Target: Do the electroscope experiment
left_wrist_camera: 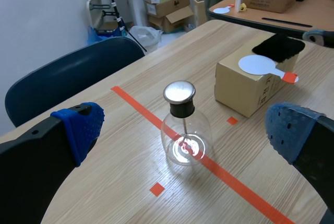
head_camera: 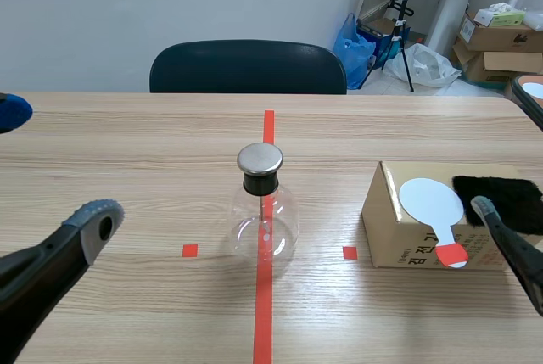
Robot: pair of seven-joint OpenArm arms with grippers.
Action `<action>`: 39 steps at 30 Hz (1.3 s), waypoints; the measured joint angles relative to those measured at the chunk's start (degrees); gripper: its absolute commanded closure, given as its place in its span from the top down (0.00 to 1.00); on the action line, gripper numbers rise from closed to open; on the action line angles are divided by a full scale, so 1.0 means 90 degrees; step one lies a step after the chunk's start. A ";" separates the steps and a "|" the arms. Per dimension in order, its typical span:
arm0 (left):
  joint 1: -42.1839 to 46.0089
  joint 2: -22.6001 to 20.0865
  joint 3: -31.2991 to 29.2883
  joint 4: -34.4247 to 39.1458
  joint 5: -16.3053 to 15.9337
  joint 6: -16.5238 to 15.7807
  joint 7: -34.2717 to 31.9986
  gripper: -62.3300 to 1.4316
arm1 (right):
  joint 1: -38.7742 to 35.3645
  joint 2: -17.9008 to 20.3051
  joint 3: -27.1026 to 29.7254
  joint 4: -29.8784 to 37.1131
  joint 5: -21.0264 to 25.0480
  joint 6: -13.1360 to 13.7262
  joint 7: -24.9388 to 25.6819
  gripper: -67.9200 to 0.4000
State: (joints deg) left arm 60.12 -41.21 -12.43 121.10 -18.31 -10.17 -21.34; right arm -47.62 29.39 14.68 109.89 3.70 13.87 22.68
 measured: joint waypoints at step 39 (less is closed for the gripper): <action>0.0002 -0.0027 0.0002 0.0211 0.0005 0.0034 0.0777 1.00 | 0.0345 -0.0002 0.0160 0.0000 0.0741 0.1297 0.0138 1.00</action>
State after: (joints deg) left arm 60.14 -41.45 -12.40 123.00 -18.26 -9.87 -14.35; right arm -44.51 29.36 16.12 109.89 10.37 25.54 23.92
